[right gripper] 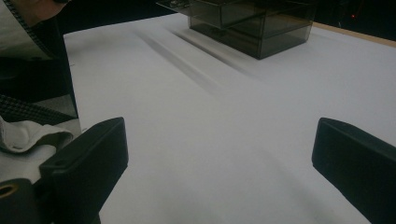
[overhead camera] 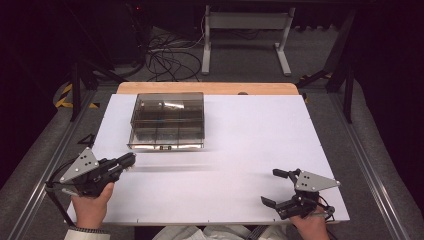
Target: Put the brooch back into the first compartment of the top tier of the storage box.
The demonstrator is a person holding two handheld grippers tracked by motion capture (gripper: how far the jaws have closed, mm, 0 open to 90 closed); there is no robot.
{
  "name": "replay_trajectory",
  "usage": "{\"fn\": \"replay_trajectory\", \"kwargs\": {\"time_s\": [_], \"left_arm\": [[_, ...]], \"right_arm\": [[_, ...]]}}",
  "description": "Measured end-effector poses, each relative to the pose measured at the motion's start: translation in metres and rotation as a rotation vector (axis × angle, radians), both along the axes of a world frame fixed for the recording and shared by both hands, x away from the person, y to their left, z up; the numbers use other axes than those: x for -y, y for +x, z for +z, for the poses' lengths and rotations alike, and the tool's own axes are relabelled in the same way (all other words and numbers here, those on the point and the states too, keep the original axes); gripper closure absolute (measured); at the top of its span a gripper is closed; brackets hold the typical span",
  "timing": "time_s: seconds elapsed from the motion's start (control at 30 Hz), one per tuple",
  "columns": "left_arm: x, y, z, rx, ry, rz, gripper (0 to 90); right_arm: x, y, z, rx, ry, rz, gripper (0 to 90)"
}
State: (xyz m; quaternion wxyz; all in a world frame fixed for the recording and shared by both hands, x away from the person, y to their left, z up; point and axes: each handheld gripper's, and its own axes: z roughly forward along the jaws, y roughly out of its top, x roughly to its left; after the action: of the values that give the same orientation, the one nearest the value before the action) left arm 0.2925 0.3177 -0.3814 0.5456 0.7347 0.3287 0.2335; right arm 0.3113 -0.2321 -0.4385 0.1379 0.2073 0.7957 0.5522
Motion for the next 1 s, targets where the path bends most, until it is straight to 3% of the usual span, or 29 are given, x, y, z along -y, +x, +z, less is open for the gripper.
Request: {"fn": "replay_trajectory", "kwargs": {"time_s": [0.2,0.4,1.0], "left_arm": [[0.001,-0.001,0.005,0.034,-0.012,0.008,84.1],[0.002,0.0,0.008,0.04,-0.022,0.013,84.1],[0.013,0.01,0.021,0.063,0.006,0.018,84.0]], "right_arm": [[0.0,0.0,0.0,0.0,0.0,0.0,4.1],[0.0,0.0,0.0,0.001,-0.001,0.0,4.1],[0.0,-0.001,0.0,0.002,-0.003,0.001,4.1]]}}
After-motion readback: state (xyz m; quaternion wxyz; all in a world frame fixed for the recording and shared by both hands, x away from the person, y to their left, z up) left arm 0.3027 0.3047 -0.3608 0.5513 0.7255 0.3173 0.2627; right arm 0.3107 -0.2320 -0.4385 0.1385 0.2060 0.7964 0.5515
